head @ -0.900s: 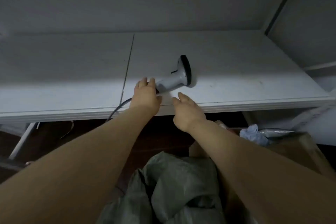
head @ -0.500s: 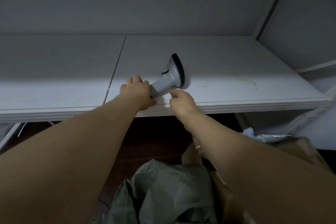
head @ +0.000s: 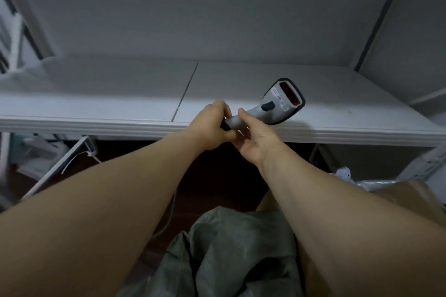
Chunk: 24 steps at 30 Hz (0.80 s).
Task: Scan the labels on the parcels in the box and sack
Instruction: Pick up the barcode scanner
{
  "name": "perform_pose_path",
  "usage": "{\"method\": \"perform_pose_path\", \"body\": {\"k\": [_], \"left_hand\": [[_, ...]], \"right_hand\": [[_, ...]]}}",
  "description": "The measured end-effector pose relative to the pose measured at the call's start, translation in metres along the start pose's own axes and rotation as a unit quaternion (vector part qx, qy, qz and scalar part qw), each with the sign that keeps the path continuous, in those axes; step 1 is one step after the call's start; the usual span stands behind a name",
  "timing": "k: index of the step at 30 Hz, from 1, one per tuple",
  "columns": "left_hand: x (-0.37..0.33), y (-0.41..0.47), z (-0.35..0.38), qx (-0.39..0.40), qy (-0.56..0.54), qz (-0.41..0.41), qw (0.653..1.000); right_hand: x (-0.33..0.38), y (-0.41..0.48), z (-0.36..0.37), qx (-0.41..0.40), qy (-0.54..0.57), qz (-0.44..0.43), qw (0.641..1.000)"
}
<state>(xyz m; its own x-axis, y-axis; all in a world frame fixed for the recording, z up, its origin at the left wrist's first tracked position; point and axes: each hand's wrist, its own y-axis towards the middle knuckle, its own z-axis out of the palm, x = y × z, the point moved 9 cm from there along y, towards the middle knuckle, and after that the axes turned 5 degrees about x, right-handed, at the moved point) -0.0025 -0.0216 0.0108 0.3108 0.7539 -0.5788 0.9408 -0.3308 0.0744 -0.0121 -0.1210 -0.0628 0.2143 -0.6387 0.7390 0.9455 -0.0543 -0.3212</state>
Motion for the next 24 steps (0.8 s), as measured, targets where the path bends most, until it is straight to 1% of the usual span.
{"method": "perform_pose_path", "body": {"k": [2, 4, 7, 9, 11, 14, 16, 18, 22, 24], "left_hand": [[0.001, -0.017, -0.008, -0.018, -0.017, -0.011, 1.000], [0.001, -0.032, -0.009, -0.016, -0.010, -0.021, 1.000], [0.001, -0.058, -0.010, -0.020, 0.110, -0.048, 0.993], [-0.001, -0.077, -0.012, -0.026, 0.189, -0.069, 0.979], [-0.010, -0.100, -0.012, -0.032, 0.226, -0.078, 0.970], [-0.033, -0.144, -0.002, -0.031, 0.200, -0.081, 0.976], [-0.054, -0.177, 0.003, -0.022, 0.180, -0.084, 0.980], [-0.067, -0.220, 0.014, 0.019, 0.166, -0.106, 0.980], [-0.089, -0.296, 0.027, 0.091, 0.098, -0.137, 0.981], [-0.096, -0.327, 0.028, 0.133, 0.125, -0.147, 0.972]], "right_hand": [[0.002, -0.015, 0.011, 0.038, 0.022, -0.029, 0.999], [0.005, -0.034, 0.011, 0.025, 0.017, -0.063, 0.998], [0.018, -0.067, -0.002, -0.020, -0.011, -0.106, 0.994], [0.029, -0.086, -0.017, -0.043, 0.006, -0.121, 0.992], [0.037, -0.115, -0.032, -0.056, 0.031, -0.131, 0.989], [0.040, -0.166, -0.049, -0.048, 0.058, -0.144, 0.987], [0.041, -0.205, -0.056, -0.041, 0.055, -0.140, 0.988], [0.035, -0.250, -0.067, -0.044, 0.036, -0.118, 0.991], [0.024, -0.335, -0.080, -0.002, 0.037, -0.085, 0.996], [0.016, -0.369, -0.083, 0.006, 0.042, -0.072, 0.996]]}}
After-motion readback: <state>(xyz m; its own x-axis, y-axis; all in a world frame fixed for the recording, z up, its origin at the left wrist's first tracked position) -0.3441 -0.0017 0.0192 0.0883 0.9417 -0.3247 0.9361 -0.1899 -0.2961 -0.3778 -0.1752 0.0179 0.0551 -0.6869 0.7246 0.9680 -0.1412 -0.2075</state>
